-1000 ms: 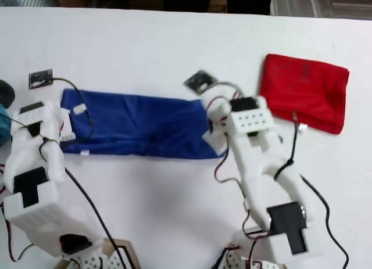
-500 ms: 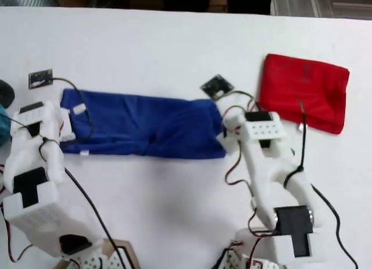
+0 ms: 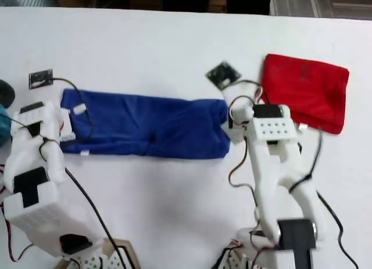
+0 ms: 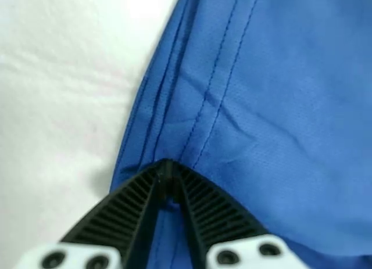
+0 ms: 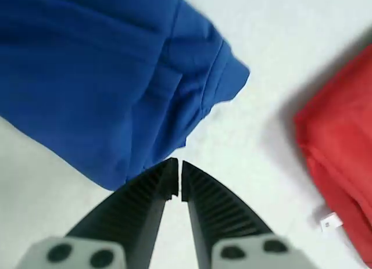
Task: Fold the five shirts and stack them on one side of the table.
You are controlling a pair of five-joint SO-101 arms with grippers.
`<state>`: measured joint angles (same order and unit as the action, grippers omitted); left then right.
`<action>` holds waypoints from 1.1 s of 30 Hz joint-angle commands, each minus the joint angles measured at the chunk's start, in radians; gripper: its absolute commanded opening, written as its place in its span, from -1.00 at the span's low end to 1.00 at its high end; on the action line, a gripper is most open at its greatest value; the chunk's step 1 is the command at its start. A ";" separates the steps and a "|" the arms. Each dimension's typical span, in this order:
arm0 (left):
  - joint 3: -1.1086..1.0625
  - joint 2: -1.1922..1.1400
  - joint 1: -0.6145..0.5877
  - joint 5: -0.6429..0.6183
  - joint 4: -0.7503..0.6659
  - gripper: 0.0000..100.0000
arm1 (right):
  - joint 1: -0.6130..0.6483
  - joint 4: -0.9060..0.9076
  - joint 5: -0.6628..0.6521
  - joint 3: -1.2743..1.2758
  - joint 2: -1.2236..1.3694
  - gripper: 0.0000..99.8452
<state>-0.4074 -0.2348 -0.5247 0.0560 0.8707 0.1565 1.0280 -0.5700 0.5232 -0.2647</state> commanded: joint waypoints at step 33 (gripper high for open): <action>-0.002 0.020 0.017 -0.003 -0.021 -0.95 | 0.381 0.036 0.224 -0.710 0.783 -0.96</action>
<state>-0.4074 -0.2348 -0.5247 0.0560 0.8707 0.5370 1.0188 -0.3491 -0.1028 0.5194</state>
